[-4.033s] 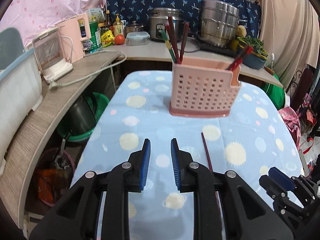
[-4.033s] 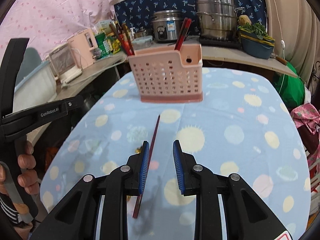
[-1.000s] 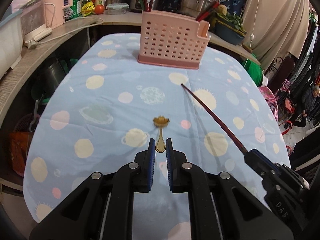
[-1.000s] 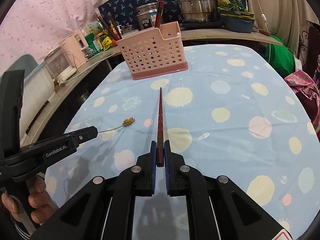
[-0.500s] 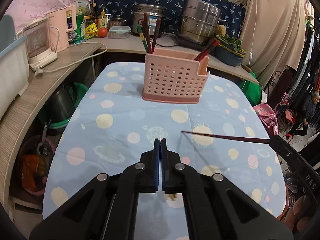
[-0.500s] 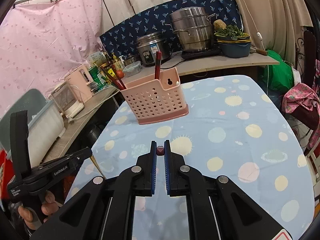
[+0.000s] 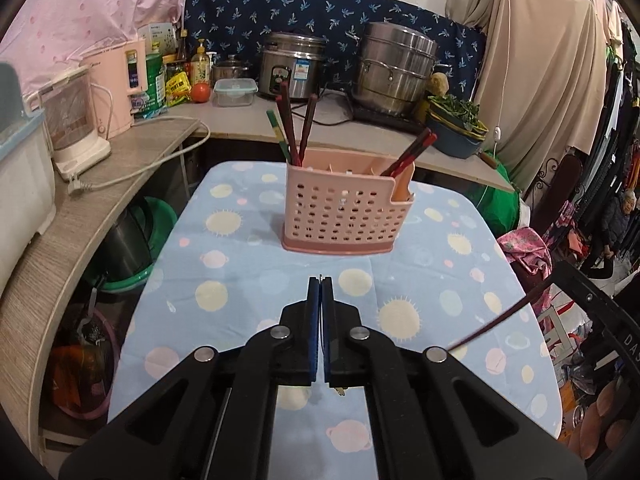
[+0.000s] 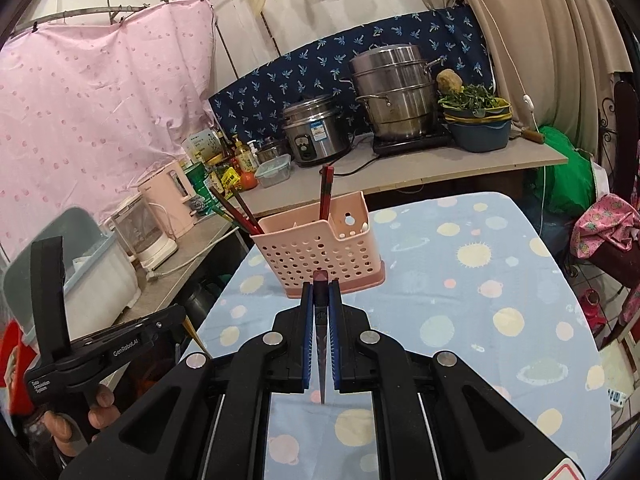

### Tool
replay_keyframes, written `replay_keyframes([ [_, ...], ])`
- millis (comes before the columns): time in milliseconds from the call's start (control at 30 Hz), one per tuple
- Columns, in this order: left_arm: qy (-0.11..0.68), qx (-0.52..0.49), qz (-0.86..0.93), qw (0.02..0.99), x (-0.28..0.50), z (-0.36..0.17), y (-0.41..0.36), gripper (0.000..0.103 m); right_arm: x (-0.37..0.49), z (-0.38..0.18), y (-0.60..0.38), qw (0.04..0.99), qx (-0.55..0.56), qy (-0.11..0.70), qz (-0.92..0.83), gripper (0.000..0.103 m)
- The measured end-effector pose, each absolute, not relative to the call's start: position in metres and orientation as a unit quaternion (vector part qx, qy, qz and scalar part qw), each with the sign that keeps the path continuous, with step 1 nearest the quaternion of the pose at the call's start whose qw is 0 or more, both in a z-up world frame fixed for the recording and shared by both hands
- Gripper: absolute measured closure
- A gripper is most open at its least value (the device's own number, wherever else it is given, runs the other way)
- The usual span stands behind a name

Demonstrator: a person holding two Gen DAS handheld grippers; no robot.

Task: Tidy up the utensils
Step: 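Lift and lower the gold spoon into the basket while the right tool inserts the chopstick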

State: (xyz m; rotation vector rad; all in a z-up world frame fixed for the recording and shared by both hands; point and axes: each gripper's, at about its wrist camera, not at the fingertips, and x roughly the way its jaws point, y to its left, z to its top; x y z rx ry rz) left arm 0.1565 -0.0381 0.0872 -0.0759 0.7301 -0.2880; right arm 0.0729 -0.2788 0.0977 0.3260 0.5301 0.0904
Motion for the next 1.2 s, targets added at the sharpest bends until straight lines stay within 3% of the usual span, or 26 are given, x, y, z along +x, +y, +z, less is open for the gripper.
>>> replay_keyframes([
  [700,0.271,-0.038,-0.129,0.953,0.277,0.197,-0.061,0.102,0.204,0.215,-0.306,0.966,0.198,0.158,0.056,0.096],
  [933,0.273,-0.022,-0.114,0.955,0.323,0.185,-0.076,0.102,0.254,0.218,-0.3,0.97,0.186,0.15,0.043,0.096],
  [1200,0.297,-0.002,-0.104,0.949,0.35,0.152,-0.083,0.102,0.299,0.175,-0.295,0.965,0.169,0.197,0.034,0.096],
])
